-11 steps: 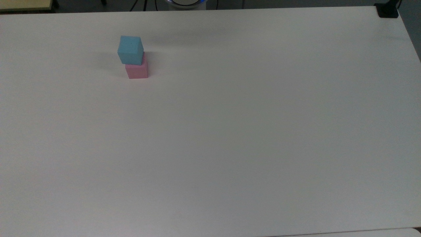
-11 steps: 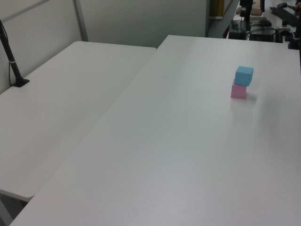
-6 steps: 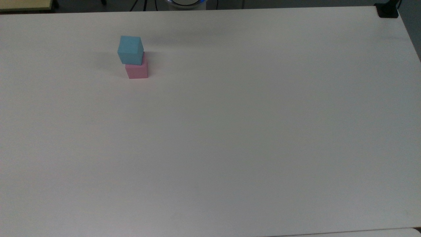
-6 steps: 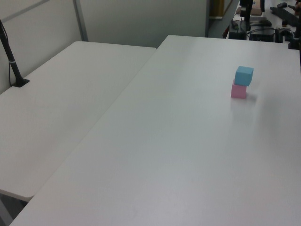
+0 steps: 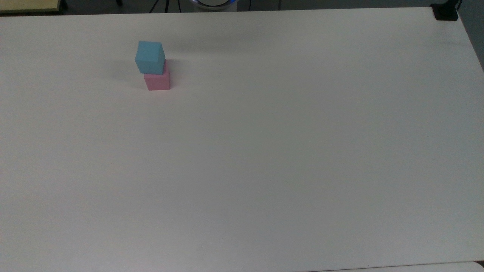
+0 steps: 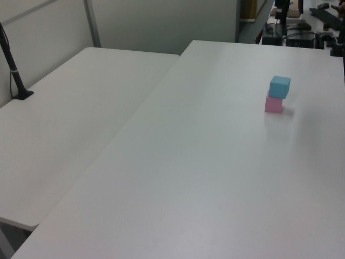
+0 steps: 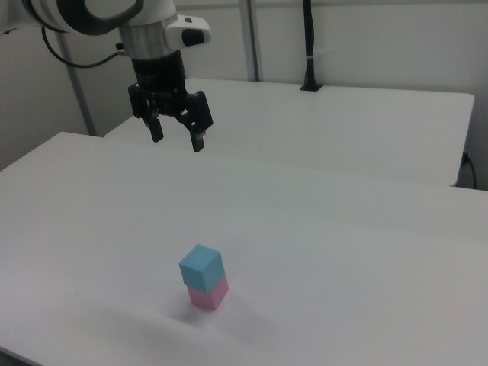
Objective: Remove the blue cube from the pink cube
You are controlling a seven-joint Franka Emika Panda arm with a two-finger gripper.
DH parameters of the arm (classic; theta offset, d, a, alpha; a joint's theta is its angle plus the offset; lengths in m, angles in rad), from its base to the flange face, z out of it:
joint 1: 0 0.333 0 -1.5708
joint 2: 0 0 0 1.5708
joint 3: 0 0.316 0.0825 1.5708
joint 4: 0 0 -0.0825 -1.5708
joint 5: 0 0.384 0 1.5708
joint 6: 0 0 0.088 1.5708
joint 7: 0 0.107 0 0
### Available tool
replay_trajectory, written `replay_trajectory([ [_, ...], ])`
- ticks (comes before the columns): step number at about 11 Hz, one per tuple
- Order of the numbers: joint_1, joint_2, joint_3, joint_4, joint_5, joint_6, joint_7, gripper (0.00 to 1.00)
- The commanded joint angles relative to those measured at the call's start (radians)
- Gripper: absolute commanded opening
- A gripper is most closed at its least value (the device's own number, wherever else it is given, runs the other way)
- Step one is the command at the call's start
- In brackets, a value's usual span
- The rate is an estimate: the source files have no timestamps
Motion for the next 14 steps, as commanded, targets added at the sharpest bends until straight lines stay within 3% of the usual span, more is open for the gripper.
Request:
replay_trajectory([
  [1,0.005,-0.003,-0.003,0.005,-0.002,-0.024,-0.012,1.0],
  [4,-0.002,-0.006,-0.005,-0.034,-0.017,-0.031,-0.082,1.0],
  [7,-0.005,-0.012,-0.005,-0.155,-0.109,-0.051,-0.277,0.96],
  [10,-0.031,-0.004,-0.011,-0.313,-0.109,0.066,-0.259,0.98],
  [12,-0.031,0.005,-0.011,-0.398,-0.102,0.2,-0.105,1.0],
  [14,-0.031,0.014,-0.011,-0.453,-0.102,0.264,-0.078,1.0],
])
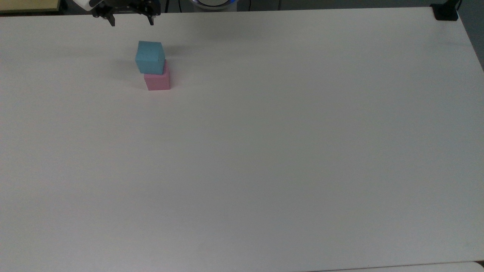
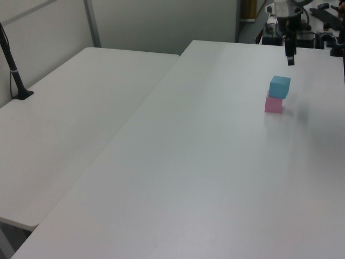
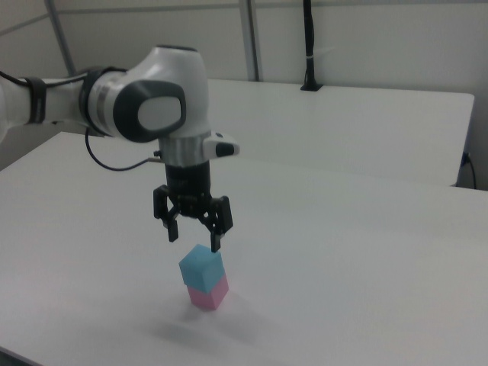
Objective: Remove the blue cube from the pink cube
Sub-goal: 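Lower the open gripper down over the light-blue cube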
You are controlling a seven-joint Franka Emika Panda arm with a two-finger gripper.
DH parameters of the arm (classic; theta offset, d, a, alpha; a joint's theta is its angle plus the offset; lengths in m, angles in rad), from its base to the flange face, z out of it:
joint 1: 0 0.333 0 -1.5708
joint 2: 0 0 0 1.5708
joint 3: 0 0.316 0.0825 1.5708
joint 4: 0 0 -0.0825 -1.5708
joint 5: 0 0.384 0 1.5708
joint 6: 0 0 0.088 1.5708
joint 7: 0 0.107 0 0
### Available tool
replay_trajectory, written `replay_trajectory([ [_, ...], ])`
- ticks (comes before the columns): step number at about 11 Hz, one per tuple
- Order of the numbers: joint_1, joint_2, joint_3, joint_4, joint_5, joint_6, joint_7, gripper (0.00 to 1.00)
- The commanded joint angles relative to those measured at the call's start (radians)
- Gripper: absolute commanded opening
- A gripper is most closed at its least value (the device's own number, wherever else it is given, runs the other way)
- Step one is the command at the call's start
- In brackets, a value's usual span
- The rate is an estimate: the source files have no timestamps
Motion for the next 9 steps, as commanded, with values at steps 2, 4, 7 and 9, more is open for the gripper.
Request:
replay_trajectory([
  [2,0.013,0.027,-0.005,-0.085,0.001,0.095,0.096,1.0],
  [4,0.019,0.05,-0.004,-0.084,0.004,0.1,0.116,1.0],
  [7,0.039,0.09,-0.001,-0.085,0.005,0.155,0.147,1.0],
  [9,0.048,0.107,-0.001,-0.085,0.01,0.157,0.148,1.0],
])
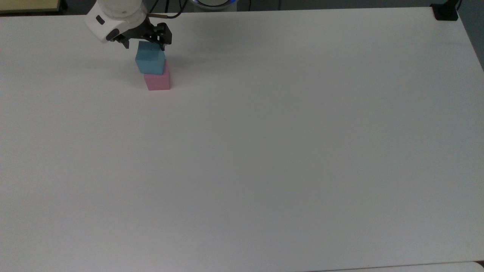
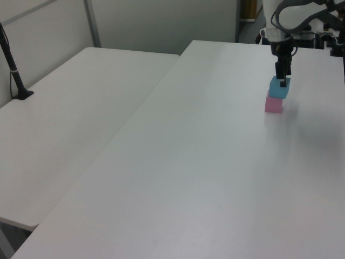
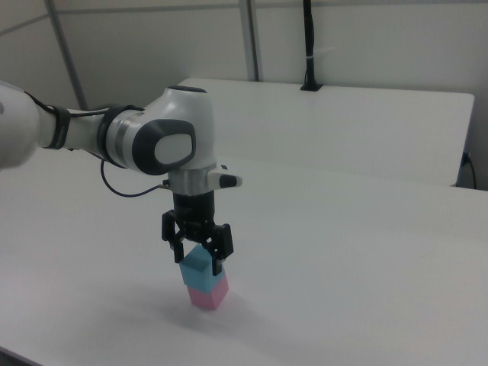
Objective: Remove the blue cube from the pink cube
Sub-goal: 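Close the gripper on the light-blue cube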
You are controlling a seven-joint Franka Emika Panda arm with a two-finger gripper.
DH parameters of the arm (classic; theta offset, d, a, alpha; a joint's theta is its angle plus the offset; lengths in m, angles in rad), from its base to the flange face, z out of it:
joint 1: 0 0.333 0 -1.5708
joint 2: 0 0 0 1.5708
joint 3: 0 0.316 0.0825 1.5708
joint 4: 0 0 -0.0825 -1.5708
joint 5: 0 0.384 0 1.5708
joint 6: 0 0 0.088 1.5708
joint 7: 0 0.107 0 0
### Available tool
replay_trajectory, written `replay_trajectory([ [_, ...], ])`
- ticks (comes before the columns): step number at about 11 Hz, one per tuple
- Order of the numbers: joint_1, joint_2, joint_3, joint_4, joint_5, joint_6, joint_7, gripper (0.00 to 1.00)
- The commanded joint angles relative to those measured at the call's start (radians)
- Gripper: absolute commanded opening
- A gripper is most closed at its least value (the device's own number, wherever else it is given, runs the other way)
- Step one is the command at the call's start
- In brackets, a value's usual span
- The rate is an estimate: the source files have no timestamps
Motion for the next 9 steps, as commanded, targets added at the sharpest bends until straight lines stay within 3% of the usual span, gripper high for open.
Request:
replay_trajectory([
  [1,0.023,0.012,-0.005,-0.013,0.009,0.025,0.028,1.0],
  [2,0.023,0.012,-0.005,-0.013,0.009,0.025,0.026,1.0],
  [3,0.024,0.02,-0.004,-0.013,0.009,0.027,0.025,0.84],
  [4,0.024,0.025,-0.002,-0.008,0.01,0.025,0.019,0.63],
  [5,0.029,0.019,-0.001,-0.005,0.01,0.022,0.017,0.49],
  [6,0.044,0.012,0.001,0.013,0.016,0.011,0.017,0.42],
  [9,0.069,0.012,0.08,0.058,0.02,-0.033,0.052,0.39],
])
